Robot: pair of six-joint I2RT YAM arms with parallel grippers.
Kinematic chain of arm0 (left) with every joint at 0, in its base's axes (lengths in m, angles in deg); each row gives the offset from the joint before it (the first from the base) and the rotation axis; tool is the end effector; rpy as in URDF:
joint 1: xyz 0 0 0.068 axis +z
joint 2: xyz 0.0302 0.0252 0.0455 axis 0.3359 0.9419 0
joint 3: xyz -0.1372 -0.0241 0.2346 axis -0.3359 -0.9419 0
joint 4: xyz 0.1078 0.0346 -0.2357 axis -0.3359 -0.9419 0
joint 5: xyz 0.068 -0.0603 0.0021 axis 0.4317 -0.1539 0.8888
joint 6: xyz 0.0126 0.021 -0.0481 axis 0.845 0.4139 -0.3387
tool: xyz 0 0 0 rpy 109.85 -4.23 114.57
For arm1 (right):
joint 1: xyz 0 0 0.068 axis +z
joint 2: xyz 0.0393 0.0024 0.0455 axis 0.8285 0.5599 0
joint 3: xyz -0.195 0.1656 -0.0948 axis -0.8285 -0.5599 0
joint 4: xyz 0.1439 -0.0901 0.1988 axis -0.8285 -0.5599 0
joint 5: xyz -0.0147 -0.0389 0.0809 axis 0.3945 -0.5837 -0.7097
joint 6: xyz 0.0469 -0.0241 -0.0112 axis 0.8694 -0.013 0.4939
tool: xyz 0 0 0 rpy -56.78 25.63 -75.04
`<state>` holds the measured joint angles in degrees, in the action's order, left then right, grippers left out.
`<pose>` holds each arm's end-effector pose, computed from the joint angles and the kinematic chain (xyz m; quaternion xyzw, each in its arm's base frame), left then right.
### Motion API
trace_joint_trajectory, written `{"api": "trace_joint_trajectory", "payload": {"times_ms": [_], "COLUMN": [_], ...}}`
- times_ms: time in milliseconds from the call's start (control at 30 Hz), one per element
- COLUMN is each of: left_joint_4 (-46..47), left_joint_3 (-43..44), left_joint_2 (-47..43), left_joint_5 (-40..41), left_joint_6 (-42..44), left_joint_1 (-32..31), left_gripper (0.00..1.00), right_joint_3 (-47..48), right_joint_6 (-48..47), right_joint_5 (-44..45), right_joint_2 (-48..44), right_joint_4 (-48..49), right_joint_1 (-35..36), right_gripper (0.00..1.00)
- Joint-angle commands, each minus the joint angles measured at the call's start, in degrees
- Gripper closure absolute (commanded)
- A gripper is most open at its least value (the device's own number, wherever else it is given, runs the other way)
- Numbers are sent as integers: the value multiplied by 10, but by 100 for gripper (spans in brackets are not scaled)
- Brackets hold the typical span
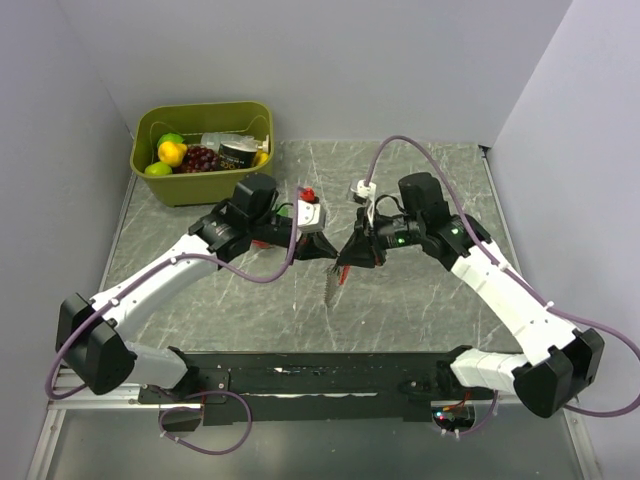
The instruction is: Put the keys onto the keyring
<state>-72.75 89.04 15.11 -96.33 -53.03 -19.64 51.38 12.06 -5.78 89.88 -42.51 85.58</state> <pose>0.2146 -0.2127 0.3509 0.5933 0.5266 -0.4504 0.4097 0.2016 0.1464 0.3618 -0.4735 0.6788 0.4413 0.3470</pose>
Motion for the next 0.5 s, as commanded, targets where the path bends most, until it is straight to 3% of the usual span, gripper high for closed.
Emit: {"api": "trace_joint_trajectory", "payload": {"times_ms": [0, 167, 467], "left_joint_4": [140, 230, 419], "left_joint_3": [-35, -65, -150], "left_joint_2": [-35, -56, -92], "left_joint_5": [13, 27, 49], "left_joint_6": [-74, -117, -219], "left_joint_1": [-5, -5, -5], "left_gripper": [99, 99, 99], "right_joint_3": [-15, -44, -97], "right_joint_6": [33, 72, 164], "right_joint_5": [-11, 21, -22], "right_joint_2": [-48, -87, -149], "right_joint_4": [89, 145, 239], "right_joint_1": [2, -11, -76], "right_gripper": [68, 41, 30]}}
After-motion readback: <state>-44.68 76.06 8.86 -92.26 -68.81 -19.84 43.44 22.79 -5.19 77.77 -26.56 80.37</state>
